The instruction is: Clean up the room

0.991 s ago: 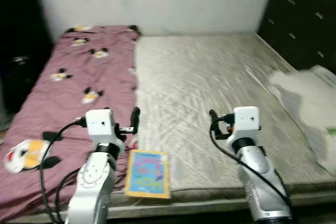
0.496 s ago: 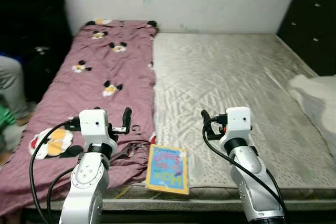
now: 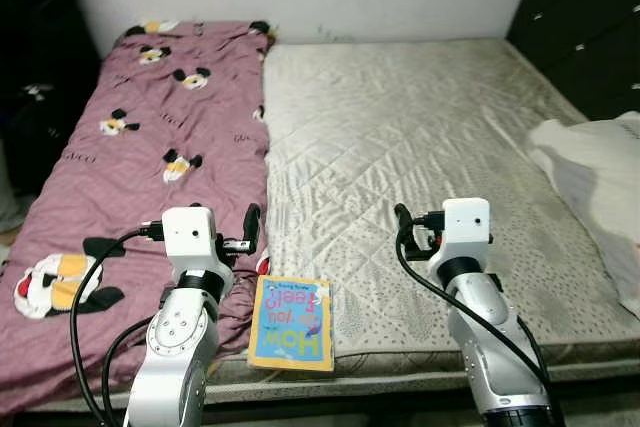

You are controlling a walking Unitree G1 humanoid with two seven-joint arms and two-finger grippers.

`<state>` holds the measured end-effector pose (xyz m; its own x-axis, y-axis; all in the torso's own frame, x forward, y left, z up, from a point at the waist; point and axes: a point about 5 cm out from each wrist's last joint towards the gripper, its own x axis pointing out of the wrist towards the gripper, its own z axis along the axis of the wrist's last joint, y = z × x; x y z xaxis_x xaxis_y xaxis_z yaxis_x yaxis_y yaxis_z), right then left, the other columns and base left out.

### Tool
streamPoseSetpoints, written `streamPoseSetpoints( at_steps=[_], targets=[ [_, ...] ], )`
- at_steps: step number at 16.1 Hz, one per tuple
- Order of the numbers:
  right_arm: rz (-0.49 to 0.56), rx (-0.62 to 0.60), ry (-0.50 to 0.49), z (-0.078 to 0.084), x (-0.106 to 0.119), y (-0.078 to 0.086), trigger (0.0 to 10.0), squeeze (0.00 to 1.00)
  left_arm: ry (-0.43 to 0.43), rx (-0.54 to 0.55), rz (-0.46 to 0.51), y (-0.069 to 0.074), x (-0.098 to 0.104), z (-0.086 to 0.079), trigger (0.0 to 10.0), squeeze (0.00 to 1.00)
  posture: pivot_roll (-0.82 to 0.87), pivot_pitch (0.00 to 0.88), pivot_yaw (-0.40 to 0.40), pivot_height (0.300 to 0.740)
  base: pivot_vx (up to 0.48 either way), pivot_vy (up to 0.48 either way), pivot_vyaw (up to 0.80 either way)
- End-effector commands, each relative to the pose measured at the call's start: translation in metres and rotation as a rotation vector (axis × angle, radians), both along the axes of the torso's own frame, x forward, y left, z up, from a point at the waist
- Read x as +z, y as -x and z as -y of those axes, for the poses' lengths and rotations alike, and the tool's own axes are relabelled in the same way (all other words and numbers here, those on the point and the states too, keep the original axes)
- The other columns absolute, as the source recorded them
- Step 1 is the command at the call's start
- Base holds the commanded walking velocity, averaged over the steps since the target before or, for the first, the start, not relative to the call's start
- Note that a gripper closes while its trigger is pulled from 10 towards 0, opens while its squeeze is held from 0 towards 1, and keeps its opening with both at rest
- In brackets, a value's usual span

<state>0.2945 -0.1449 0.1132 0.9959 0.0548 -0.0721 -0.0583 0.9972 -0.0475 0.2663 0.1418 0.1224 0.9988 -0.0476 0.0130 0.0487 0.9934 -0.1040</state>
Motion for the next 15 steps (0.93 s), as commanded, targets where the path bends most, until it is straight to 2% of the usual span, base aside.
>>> streamPoseSetpoints(
  at_steps=[1,7,15],
  targets=[
    [-0.010,-0.008,-0.009,-0.0003,-0.0003,-0.0001,10.0,0.00,-0.014,0.022,-0.008,0.0027,-0.0020,-0.0059,10.0,0.00,0.01,0.046,0.018,0.740,0.000,0.000,0.00],
    [-0.015,0.008,-0.016,-0.0026,-0.0019,0.0080,10.0,0.00,-0.014,0.051,-0.036,0.0104,-0.0048,-0.0105,10.0,0.00,0.02,0.101,0.010,0.740,0.000,0.000,-0.09],
    [-0.015,0.024,-0.021,-0.0047,-0.0016,0.0086,10.0,0.00,0.003,0.051,-0.049,0.0103,-0.0038,-0.0098,10.0,0.00,0.02,0.106,0.012,0.740,0.000,0.000,0.00]
  ],
)
